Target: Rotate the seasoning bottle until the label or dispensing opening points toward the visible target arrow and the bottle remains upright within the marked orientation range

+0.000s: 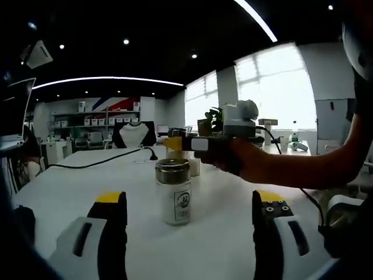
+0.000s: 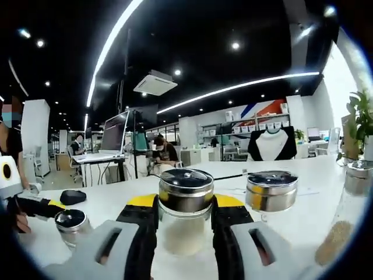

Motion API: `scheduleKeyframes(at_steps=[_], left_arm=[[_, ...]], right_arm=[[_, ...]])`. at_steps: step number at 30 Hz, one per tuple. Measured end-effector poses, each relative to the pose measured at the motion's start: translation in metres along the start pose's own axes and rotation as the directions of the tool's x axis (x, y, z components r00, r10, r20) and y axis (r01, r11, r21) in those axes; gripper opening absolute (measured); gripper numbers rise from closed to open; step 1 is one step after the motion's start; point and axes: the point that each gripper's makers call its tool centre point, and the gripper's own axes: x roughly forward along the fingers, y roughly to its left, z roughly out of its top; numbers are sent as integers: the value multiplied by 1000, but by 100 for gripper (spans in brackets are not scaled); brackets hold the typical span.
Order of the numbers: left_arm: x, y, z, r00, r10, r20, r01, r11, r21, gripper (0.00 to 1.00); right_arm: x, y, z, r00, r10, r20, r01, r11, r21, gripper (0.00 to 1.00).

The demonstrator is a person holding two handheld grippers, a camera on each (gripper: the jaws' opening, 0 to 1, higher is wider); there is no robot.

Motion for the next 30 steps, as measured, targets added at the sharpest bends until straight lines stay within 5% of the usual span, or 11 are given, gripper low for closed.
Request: scheduleKeyframes(at_steps=[9,23,27,30], left_arm=[[-2,-10,32,991,3,133,-12,998,67,83],[5,-42,42,988,-70,135,44,982,183,70],[8,-64,55,968,-149,200,117,979,164,71],[16,-73,52,966,-171,195,146,980,139,71]], right_arm=[[-35,11,10,998,54,14,-54,998,11,33],[-86,27,18,990,131,42,-132,991,2,33],[-102,32,19,988,144,53,-144,990,6,33],[-111,34,18,989,143,48,-143,990,-6,33]])
